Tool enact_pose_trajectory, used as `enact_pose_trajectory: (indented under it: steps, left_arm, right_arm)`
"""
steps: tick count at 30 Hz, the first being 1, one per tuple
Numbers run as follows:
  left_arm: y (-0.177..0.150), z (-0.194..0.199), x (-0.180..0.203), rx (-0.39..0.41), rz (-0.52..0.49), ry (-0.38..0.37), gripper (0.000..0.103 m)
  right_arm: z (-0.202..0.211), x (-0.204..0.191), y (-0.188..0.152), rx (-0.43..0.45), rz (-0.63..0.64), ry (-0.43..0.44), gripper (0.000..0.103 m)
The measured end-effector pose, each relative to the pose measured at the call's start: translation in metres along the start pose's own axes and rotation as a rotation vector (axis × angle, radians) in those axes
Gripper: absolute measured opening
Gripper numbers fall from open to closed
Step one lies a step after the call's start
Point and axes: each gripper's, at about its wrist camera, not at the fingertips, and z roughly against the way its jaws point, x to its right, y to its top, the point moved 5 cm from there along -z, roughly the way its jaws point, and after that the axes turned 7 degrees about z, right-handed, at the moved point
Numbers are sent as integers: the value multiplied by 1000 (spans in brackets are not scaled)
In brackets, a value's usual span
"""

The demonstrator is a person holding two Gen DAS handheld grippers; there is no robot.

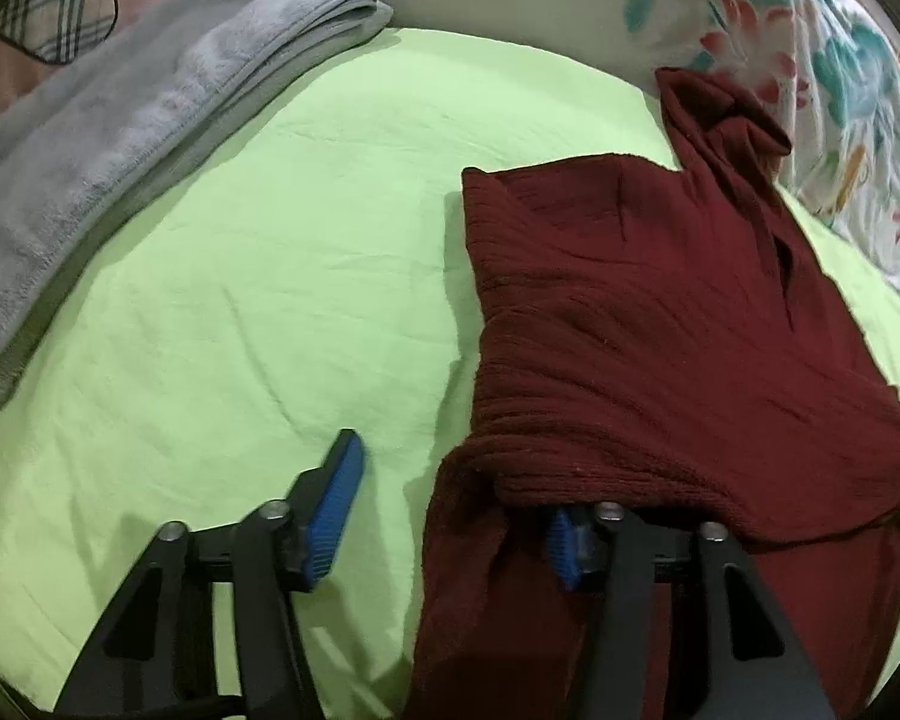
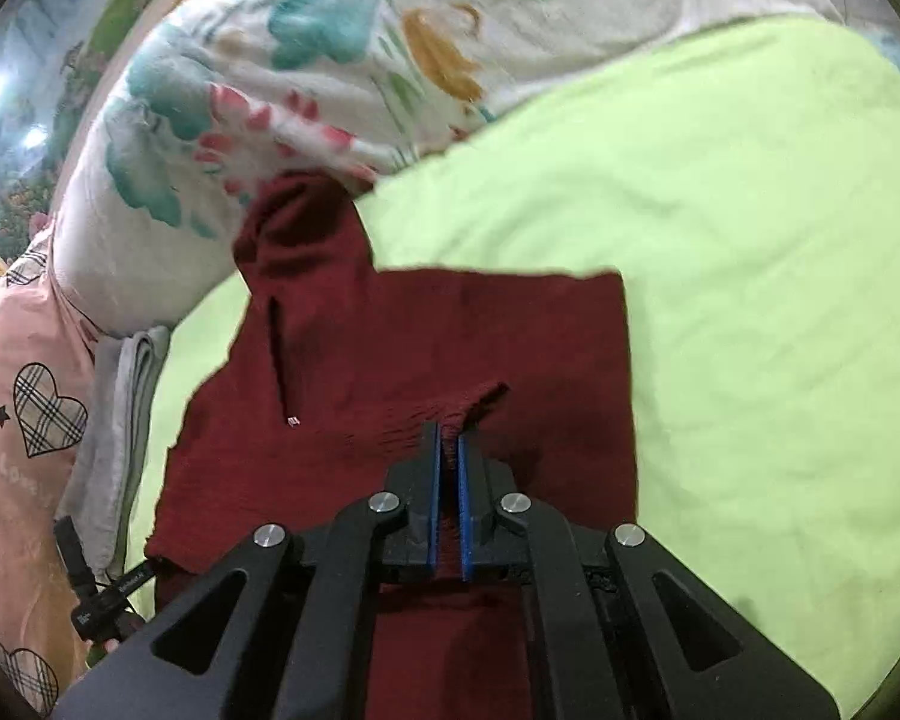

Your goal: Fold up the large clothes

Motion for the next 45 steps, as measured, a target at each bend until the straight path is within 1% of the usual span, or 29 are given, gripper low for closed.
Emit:
enact_pose_trajectory:
  steps: [1,3,5,7,11,12,13,14,15,16,18,19,20,22,24,26,28,29,30,32,33,34,35,36,37,38,40,42,45]
  left_arm:
    - [0,1,-3,1,12,1,42]
    - [1,3,-14,2,73,-26,36]
    - [1,6,-27,0,139,-66,36]
    - [1,6,-32,-4,163,-87,35]
    - [0,6,-39,-20,195,-116,35]
    - [0,7,-39,-34,191,-124,35]
    - [-2,11,-42,-44,179,-128,35]
    - [-2,15,-41,-53,169,-133,34]
    - [-4,23,-41,-60,152,-159,33]
    - [-4,31,-41,-57,140,-181,31]
    - [-4,55,-30,-18,88,-255,31]
    - [-3,61,-25,-10,71,-279,31]
    - [-1,67,-12,-9,39,-327,31]
    - [3,65,9,-10,0,-358,31]
    - [6,53,25,-25,-24,-348,31]
    - [6,30,36,-78,-36,-326,31]
    - [2,13,37,-110,-51,-283,33]
    - [-1,4,33,-116,-63,-238,32]
    - [-3,0,30,-117,-66,-235,30]
    - [-3,4,24,-110,-49,-278,29]
    - [-2,7,22,-113,-42,-280,27]
    - [1,9,21,-110,-38,-275,28]
    - [4,13,22,-104,-38,-268,28]
    - [8,15,24,-98,-40,-262,31]
    - [14,18,27,-91,-42,-256,36]
    - [21,20,33,-80,-50,-256,38]
    - [38,21,50,-66,-72,-261,45]
    - [52,22,61,-55,-87,-255,47]
    - [84,11,88,-32,-113,-230,49]
  right_arm:
    - [-2,1,-4,-6,2,-5,5]
    - [-7,0,-8,-15,7,-6,5]
    - [-12,1,-11,-25,5,-4,5]
    - [-16,0,-13,-42,6,7,5]
    - [-25,3,-19,-66,13,-28,5]
    - [-25,6,-20,-73,7,-36,9]
    - [-24,9,-21,-78,-1,-46,9]
    - [-19,14,-21,-73,-17,-63,15]
    - [-14,18,-21,-61,-26,-76,18]
    - [-7,19,-19,-41,-25,-87,18]
    - [7,14,-15,6,0,-90,18]
    - [10,8,-14,17,12,-71,18]
    - [8,0,-13,7,26,-32,18]
    - [-4,-16,-14,-36,54,31,18]
    - [-17,-27,-16,-58,76,47,18]
    - [-30,-26,-20,-86,72,35,18]
    - [-40,-15,-23,-122,49,7,18]
    - [-42,-6,-25,-129,37,-25,18]
    - [-41,2,-26,-126,22,-31,17]
    - [-36,11,-24,-122,-10,-5,17]
    - [-33,11,-21,-114,-8,-15,18]
    - [-30,9,-17,-98,3,-30,18]
    - [-27,6,-11,-83,14,-33,23]
    - [-27,3,-6,-76,18,-21,29]
    - [-29,-3,1,-71,21,0,32]
    - [-32,-8,8,-69,29,9,35]
    - [-40,-23,22,-60,62,23,35]
    - [-49,-40,39,-50,98,54,35]
    - [-68,-64,70,-37,125,97,35]
